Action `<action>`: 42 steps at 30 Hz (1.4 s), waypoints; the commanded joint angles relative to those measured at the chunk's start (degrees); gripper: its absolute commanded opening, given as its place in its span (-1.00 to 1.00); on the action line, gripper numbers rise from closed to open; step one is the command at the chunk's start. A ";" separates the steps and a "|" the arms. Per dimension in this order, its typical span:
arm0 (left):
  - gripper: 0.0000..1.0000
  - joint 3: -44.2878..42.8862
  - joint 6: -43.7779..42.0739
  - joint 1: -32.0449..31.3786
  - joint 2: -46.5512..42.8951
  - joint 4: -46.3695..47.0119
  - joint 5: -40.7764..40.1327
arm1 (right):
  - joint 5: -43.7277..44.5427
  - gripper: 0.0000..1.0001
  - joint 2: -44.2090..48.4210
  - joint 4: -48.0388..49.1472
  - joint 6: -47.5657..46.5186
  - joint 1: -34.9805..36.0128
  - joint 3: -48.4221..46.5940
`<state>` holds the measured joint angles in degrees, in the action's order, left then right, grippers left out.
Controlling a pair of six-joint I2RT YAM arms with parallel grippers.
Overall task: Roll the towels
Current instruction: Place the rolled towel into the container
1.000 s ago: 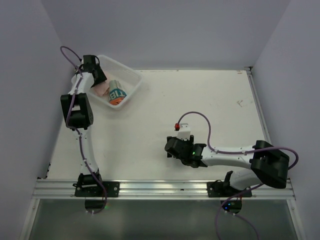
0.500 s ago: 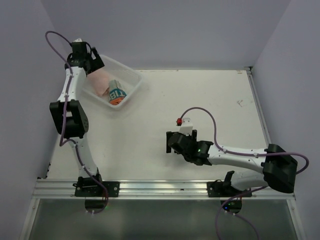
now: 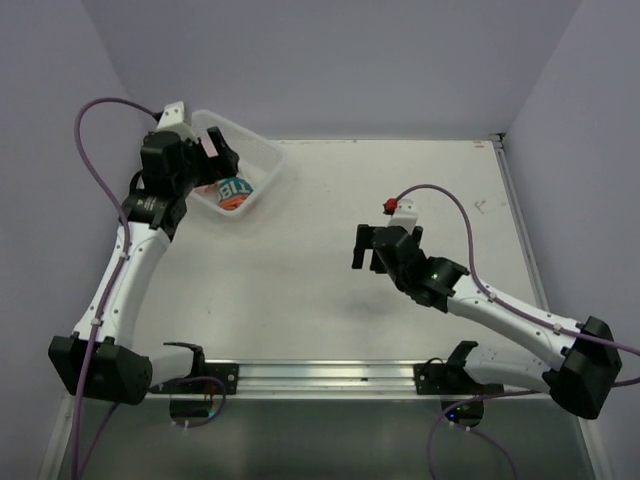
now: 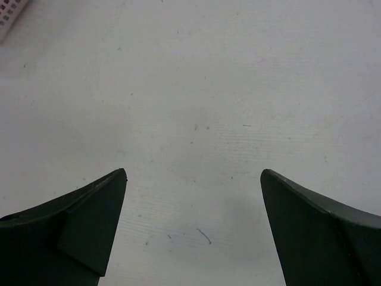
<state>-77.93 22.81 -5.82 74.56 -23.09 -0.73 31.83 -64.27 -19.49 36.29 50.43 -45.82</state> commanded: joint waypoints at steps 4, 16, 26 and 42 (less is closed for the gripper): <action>0.99 18.83 -3.03 -2.96 -12.41 7.44 3.19 | -8.72 0.98 5.73 -2.84 -5.35 -9.02 -2.69; 0.99 29.68 -6.02 -4.72 -20.07 7.80 1.00 | -6.45 0.98 9.78 -6.26 -12.03 -13.52 -1.81; 0.99 30.12 -5.76 -4.72 -20.16 7.97 1.00 | -2.14 0.98 13.20 -7.06 -8.79 -13.61 0.64; 0.99 29.59 -5.67 -4.72 -18.49 7.71 0.91 | 1.04 0.98 10.39 -8.29 -7.55 -13.52 1.26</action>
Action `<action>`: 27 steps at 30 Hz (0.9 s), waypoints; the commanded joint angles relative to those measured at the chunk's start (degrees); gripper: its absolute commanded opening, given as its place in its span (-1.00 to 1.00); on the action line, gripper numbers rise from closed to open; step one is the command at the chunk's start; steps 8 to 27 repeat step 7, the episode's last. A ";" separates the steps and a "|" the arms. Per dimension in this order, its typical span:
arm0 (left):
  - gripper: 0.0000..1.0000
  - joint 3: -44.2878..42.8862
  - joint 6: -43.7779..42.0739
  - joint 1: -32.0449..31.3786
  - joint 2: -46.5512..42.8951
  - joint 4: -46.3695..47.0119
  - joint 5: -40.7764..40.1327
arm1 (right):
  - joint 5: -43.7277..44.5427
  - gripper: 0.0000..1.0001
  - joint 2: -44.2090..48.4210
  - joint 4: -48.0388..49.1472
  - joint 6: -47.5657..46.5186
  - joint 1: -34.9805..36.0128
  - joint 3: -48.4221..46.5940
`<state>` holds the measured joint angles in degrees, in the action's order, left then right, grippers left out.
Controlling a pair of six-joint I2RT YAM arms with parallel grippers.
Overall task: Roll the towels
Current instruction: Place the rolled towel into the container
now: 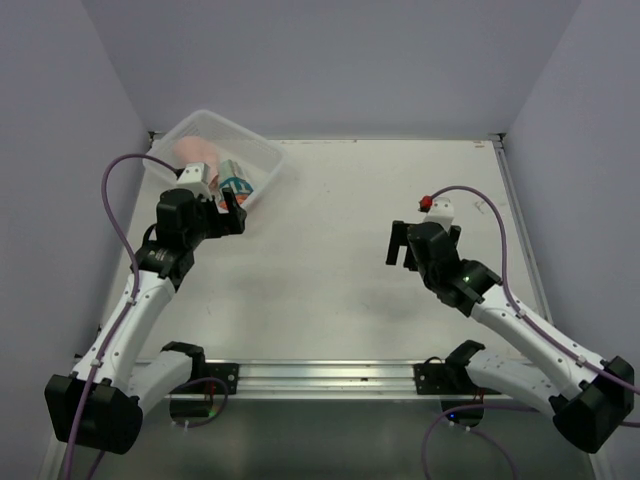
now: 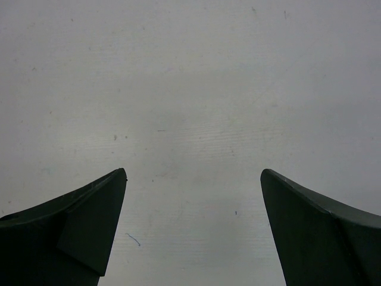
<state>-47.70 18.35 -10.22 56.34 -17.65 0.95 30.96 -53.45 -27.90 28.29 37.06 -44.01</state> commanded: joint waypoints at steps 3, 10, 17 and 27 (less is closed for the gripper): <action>0.99 -0.72 -1.21 -0.33 -0.17 2.27 -0.69 | 2.00 0.98 -0.69 0.74 0.36 -0.15 -0.20; 0.99 -0.55 -1.21 -0.33 -0.17 2.18 -2.25 | 2.79 0.98 -1.92 -0.66 0.88 -0.14 -0.55; 0.99 -0.55 -1.21 -0.33 -0.17 2.18 -2.25 | 2.79 0.98 -1.92 -0.66 0.88 -0.14 -0.55; 0.99 -0.55 -1.21 -0.33 -0.17 2.18 -2.25 | 2.79 0.98 -1.92 -0.66 0.88 -0.14 -0.55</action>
